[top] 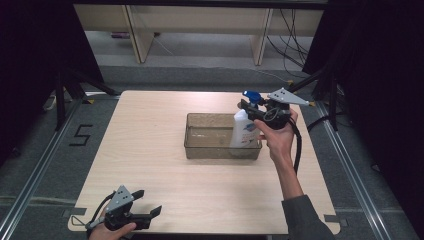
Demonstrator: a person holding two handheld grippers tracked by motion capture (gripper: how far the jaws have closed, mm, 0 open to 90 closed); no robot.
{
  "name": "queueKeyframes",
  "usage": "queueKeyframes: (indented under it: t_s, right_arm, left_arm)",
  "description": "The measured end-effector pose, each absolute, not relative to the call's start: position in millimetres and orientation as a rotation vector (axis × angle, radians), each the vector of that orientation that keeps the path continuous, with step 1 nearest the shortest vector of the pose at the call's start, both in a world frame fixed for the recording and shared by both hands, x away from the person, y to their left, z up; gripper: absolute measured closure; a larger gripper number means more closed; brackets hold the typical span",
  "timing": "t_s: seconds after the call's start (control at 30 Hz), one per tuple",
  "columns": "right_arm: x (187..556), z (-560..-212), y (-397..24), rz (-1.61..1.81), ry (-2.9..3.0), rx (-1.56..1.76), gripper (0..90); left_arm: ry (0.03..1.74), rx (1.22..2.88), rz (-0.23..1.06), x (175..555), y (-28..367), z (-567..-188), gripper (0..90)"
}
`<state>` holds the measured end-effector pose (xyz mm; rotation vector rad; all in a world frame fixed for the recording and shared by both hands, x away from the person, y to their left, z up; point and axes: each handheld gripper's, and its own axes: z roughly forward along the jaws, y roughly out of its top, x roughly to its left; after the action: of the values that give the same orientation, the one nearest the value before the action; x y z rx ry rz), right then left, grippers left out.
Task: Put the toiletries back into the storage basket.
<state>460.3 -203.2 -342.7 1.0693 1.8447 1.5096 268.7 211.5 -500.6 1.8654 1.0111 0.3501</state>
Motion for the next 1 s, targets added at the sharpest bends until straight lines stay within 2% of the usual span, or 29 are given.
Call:
queueKeyframes:
  t_s: [1.0]
  right_arm:
    - [458.5, -344.3, -196.8, 1.343, 1.831, 0.963, 46.6]
  left_arm:
    - [1.006, 1.878, 0.357, 267.7, 211.7, -499.6, 14.8]
